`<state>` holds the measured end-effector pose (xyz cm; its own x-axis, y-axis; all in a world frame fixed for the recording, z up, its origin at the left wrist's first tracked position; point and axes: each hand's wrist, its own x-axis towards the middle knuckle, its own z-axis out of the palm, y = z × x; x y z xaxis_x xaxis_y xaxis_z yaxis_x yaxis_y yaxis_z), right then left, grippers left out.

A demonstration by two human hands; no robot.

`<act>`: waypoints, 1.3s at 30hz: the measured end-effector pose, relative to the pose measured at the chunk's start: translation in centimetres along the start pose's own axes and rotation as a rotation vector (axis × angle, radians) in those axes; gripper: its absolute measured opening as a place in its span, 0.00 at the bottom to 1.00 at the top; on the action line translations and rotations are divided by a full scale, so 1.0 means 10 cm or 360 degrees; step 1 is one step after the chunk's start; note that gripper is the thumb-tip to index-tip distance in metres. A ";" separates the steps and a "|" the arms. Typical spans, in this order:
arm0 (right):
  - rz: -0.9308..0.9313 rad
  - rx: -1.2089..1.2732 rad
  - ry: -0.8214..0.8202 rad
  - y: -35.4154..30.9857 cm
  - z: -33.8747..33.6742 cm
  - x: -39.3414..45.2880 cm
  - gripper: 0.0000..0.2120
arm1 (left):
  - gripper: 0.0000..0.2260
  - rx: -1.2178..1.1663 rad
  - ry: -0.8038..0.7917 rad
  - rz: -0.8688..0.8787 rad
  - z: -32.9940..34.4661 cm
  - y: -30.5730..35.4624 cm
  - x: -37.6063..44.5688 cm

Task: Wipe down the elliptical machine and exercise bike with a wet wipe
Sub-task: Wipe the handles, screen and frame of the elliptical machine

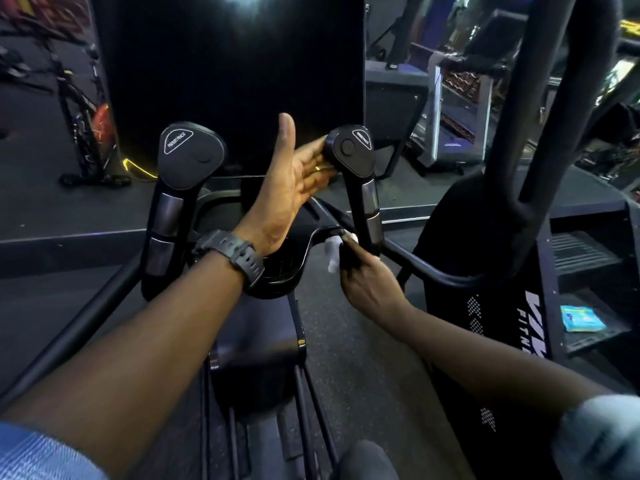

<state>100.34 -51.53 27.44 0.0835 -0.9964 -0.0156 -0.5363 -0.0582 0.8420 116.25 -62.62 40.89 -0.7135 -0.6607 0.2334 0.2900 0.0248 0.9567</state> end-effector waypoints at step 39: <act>0.0666 0.1821 -0.0114 0.02 -0.24 1.14 0.24 | 0.38 0.0144 0.0013 -0.0041 0.01 -0.02 0.02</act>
<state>103.18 -62.73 28.73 -0.3000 -0.9503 0.0830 -0.9437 0.2830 -0.1711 115.96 -62.72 40.79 -0.7148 -0.6679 0.2071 0.2121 0.0751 0.9743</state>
